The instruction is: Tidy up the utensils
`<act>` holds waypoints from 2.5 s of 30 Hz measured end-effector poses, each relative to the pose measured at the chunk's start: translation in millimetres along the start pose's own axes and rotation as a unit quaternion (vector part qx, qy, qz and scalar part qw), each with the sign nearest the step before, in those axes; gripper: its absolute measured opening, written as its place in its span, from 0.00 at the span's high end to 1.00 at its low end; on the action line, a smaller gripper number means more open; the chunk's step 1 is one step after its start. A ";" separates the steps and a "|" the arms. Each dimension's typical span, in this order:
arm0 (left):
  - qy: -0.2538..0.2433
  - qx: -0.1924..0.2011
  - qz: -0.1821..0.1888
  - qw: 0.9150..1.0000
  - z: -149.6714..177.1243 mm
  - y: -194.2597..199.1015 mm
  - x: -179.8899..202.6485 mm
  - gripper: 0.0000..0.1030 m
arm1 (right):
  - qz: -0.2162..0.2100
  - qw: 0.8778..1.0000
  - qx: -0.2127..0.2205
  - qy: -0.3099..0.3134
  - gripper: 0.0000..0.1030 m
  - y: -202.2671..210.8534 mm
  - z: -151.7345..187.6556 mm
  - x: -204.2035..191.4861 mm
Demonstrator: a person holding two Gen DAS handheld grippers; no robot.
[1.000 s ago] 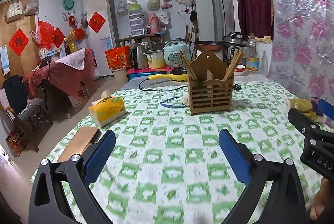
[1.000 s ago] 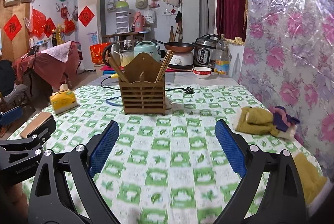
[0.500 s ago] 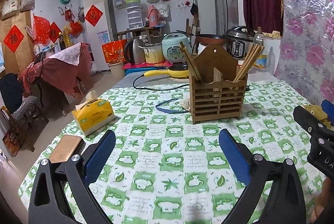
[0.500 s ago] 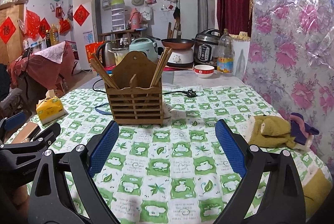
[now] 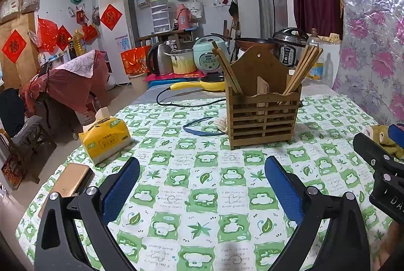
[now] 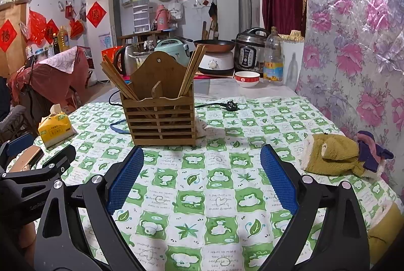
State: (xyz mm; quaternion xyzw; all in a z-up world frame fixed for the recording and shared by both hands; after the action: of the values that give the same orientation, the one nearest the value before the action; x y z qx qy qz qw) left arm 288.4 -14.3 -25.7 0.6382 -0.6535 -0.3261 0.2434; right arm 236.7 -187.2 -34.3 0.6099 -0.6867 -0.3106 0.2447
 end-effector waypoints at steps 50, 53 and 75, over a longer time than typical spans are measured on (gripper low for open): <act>-0.027 -0.007 -0.007 1.000 -22.4 -39.9 12.1 0.05 | -0.011 0.999 -0.039 0.011 0.12 -38.2 -27.0 -4.4; -0.020 -0.006 -0.008 1.000 -24.7 -39.5 7.5 0.05 | -0.008 0.999 -0.030 0.021 0.12 -36.7 -36.7 -8.9; -0.019 -0.004 -0.016 1.000 -23.4 -41.6 6.6 0.06 | -0.008 0.999 -0.011 0.033 0.12 -39.1 -22.5 -12.7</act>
State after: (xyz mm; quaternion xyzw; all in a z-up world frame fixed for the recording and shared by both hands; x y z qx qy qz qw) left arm 333.3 -22.4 -41.3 0.6414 -0.6461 -0.3449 0.2285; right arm 281.4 -180.0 -46.6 0.6224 -0.6698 -0.3004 0.2714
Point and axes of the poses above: each gripper's, at about its wrist camera, not at the fingertips, and y roughly against the way its jaws point, x to its right, z to its underside, the point moved 4 cm from there along -y, roughly the way its jaws point, and after that the axes turned 14 degrees about -x, right-handed, at the moved point
